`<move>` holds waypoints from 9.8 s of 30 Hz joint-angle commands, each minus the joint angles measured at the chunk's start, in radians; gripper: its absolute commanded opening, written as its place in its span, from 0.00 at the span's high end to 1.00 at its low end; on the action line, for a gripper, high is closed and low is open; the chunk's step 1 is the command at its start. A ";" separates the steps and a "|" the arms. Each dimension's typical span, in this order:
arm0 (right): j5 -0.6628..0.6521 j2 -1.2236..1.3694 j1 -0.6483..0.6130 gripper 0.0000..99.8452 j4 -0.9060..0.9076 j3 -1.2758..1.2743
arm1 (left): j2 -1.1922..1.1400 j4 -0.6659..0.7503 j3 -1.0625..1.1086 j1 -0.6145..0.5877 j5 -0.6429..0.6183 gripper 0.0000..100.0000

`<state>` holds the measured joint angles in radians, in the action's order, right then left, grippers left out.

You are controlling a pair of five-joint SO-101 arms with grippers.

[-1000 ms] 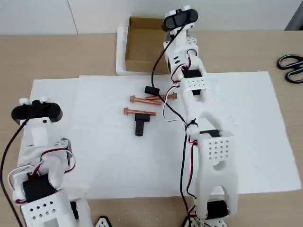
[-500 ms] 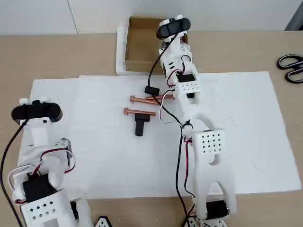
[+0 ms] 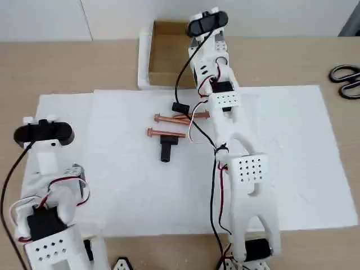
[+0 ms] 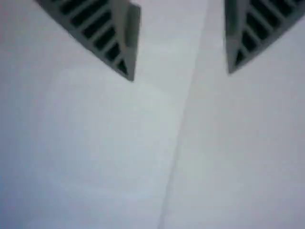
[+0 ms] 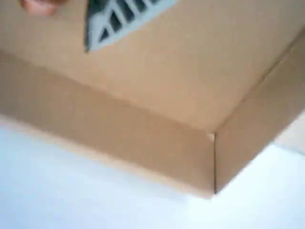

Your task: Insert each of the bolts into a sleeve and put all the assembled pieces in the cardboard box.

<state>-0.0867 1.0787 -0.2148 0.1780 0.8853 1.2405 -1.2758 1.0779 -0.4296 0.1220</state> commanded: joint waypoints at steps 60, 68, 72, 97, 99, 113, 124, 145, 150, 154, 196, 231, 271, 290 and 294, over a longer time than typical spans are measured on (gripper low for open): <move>-0.012 -1.419 0.024 0.81 1.517 -0.092 | 0.005 -0.005 0.001 0.003 0.002 0.88; -0.003 -1.610 0.012 0.81 1.391 -0.661 | 0.005 -0.003 0.007 0.003 0.002 0.88; 0.023 -1.684 -0.062 0.81 1.259 -0.848 | 0.005 0.000 0.018 0.003 0.002 0.88; 0.394 -1.340 -0.232 0.81 0.555 -1.464 | 0.005 0.000 0.021 0.003 0.002 0.88; 0.394 -1.331 -0.257 0.81 0.541 -1.464 | 0.005 -0.002 0.021 0.003 0.002 0.88; 0.394 -1.222 -0.410 0.81 0.372 -1.485 | 0.003 -0.002 0.021 0.003 0.002 0.88; 0.479 -1.136 -0.406 0.81 0.366 -1.484 | -0.002 0.000 0.022 0.005 0.002 0.88; 0.480 -1.136 -0.409 0.81 0.479 -1.491 | 0.005 0.021 0.048 0.091 0.002 0.88; 0.480 -1.135 -0.412 0.81 0.473 -1.491 | 0.005 0.021 0.048 0.087 0.002 0.88; 0.480 -1.112 -0.412 0.81 0.470 -1.485 | 0.005 0.021 0.048 0.087 0.002 0.88; 0.310 -1.554 -0.228 1.00 0.699 -1.442 | 0.005 0.021 0.044 0.089 0.002 0.88; 0.196 -1.116 0.091 0.80 0.789 -1.395 | 0.005 0.020 0.044 0.086 0.002 0.88; 0.201 -1.024 0.091 0.81 1.072 -1.211 | 0.005 0.020 0.042 0.086 0.002 0.88; 0.203 -0.903 0.090 0.81 0.977 -1.208 | 0.005 0.020 0.042 0.086 0.002 0.88; 0.199 -0.903 0.090 0.89 0.969 -1.206 | 0.005 0.020 0.042 0.086 0.002 0.88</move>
<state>0.1189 0.1626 -0.1304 1.1845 -0.3468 1.2405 -1.2743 1.1316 -0.3468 0.1220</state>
